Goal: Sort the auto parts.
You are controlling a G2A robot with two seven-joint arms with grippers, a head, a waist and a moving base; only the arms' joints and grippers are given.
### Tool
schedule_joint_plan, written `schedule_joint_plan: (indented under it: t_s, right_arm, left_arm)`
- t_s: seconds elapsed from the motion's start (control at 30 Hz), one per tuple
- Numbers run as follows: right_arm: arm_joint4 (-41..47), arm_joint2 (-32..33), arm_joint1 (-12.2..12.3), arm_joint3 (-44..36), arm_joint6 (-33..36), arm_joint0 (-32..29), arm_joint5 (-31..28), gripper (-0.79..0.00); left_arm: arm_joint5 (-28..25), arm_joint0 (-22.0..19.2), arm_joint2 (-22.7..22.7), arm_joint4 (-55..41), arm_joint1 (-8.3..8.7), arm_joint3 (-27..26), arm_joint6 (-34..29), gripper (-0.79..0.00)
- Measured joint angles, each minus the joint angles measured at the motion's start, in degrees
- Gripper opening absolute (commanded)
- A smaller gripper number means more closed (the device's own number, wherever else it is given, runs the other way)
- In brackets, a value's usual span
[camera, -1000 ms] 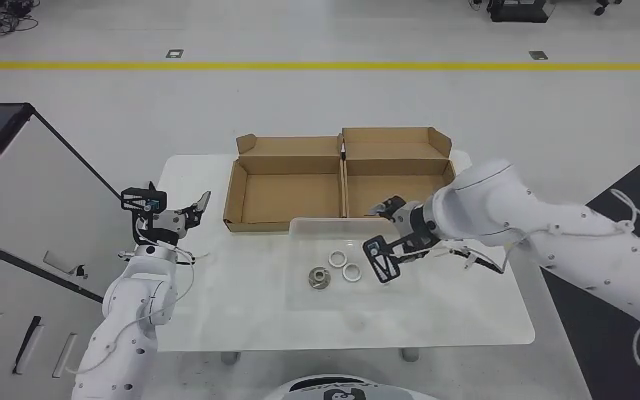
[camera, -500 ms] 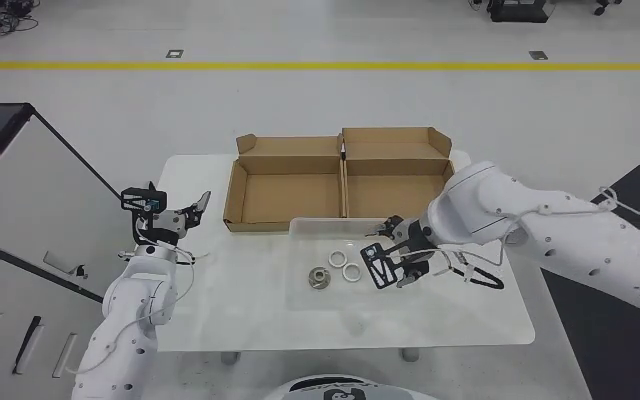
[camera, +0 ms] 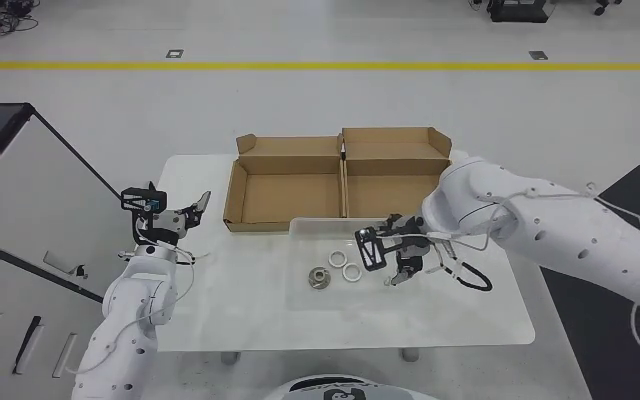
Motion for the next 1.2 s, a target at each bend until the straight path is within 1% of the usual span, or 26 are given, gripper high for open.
schedule_joint_plan:
  t_s: [0.13, 0.37, 0.4, 0.47, 0.5, 0.57, 0.67, 0.8, 0.9, 1.0, 1.07, 1.17, 1.2]
  right_arm:
    - [-1.19, -0.23, -0.55, 0.88, 0.94, -0.92, 0.84, 0.000]
    - [-3.91, 0.12, -1.30, 1.86, -0.02, -2.65, 2.34, 0.000]
    - [-4.34, 0.18, -1.39, 2.03, -0.12, -2.94, 2.39, -0.009]
    - [-5.11, 0.29, -1.51, 2.28, -0.21, -3.35, 2.55, -0.086]
    - [-5.71, 0.35, -1.57, 2.42, -0.23, -3.63, 2.60, -0.102]
    - [-6.44, 0.45, -1.64, 2.65, -0.31, -4.06, 2.53, -0.172]
    - [-7.31, 0.62, -1.69, 3.01, -0.13, -4.78, 2.24, -0.166]
    - [-8.88, 0.59, -1.74, 3.07, 0.66, -5.56, 1.18, -0.182]
    - [-9.73, 0.54, -1.78, 2.82, 1.07, -6.07, 0.35, -0.169]
    - [-11.40, -0.01, -1.78, 2.37, 0.85, -6.26, 0.02, -0.182]
    - [-12.00, -0.23, -1.75, 2.28, 0.64, -6.30, -0.16, -0.222]
    - [-13.10, -0.25, -1.75, 2.16, 0.49, -6.65, -0.31, -0.366]
    - [-13.54, -0.24, -1.78, 2.14, 0.47, -6.84, -0.33, -0.394]
  left_arm:
    - [0.00, 0.00, 0.00, 0.00, 0.00, 0.00, 0.00, 0.000]
    - [0.00, 0.00, 0.00, 0.00, 0.00, 0.00, 0.00, 0.000]
    - [0.00, 0.00, 0.00, 0.00, 0.00, 0.00, 0.00, 0.000]
    - [0.00, 0.00, 0.00, 0.00, 0.00, 0.00, 0.00, 0.000]
    - [0.00, 0.00, 0.00, 0.00, 0.00, 0.00, 0.00, 0.000]
    - [0.00, 0.00, 0.00, 0.00, 0.00, 0.00, 0.00, 0.000]
    - [0.00, 0.00, 0.00, 0.00, 0.00, 0.00, 0.00, 0.000]
    - [0.00, 0.00, 0.00, 0.00, 0.00, 0.00, 0.00, 0.000]
    - [0.00, 0.00, 0.00, 0.00, 0.00, 0.00, 0.00, 0.000]
    - [0.00, 0.00, 0.00, 0.00, 0.00, 0.00, 0.00, 0.000]
    - [0.00, 0.00, 0.00, 0.00, 0.00, 0.00, 0.00, 0.000]
    - [0.00, 0.00, 0.00, 0.00, 0.00, 0.00, 0.00, 0.000]
    - [0.00, 0.00, 0.00, 0.00, 0.00, 0.00, 0.00, 0.000]
